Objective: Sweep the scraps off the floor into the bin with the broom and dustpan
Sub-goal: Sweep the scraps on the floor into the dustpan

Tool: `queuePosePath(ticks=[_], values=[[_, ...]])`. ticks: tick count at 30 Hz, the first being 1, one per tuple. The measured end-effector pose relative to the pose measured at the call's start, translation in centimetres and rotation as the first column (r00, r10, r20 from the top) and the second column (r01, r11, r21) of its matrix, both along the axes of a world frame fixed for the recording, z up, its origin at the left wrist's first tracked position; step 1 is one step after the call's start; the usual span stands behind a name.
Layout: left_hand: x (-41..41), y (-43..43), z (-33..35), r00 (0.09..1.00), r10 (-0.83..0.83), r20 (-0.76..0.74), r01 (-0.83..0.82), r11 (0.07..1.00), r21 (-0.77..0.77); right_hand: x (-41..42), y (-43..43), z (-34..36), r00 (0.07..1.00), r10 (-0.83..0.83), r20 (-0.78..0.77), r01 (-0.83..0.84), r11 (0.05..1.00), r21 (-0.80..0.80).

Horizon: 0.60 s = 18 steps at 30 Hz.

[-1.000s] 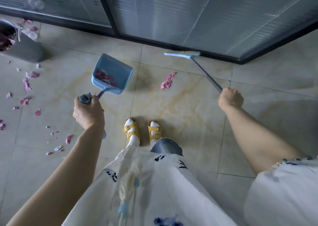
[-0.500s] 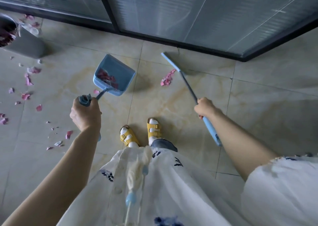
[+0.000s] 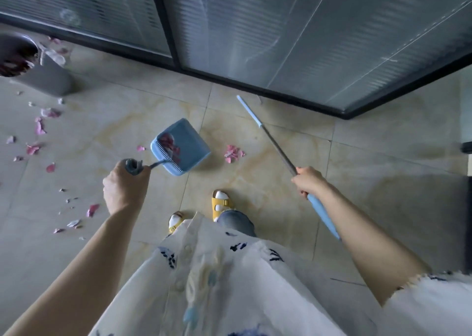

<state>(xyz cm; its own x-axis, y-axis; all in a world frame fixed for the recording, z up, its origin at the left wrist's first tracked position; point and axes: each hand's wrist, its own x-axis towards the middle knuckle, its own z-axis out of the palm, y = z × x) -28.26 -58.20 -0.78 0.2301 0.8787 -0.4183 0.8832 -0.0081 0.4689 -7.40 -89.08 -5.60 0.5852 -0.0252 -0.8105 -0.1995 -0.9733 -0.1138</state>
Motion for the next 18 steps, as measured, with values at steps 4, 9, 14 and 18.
queuePosePath(ticks=[4, 9, 14, 18], values=[[-2.0, 1.4, 0.0, 0.996, -0.083, -0.017, 0.083, 0.996, 0.019, 4.3, 2.0, -2.9, 0.994, -0.057, 0.091, 0.061, 0.997, -0.039], [-4.2, 2.1, -1.2, 0.997, -0.082, -0.01, 0.083, 0.996, 0.037, 4.9, 4.9, -6.6, 0.994, -0.057, 0.091, 0.065, 0.993, -0.097], [-4.6, 2.6, -2.1, 1.0, -0.026, -0.001, 0.026, 1.0, 0.014, 1.9, 4.8, -5.3, 0.998, -0.006, 0.067, 0.012, 0.996, -0.093], [-4.2, 3.6, -1.7, 1.0, -0.029, -0.009, 0.029, 0.999, -0.015, -2.4, 2.9, -4.3, 0.995, 0.096, 0.002, -0.096, 0.99, -0.1]])
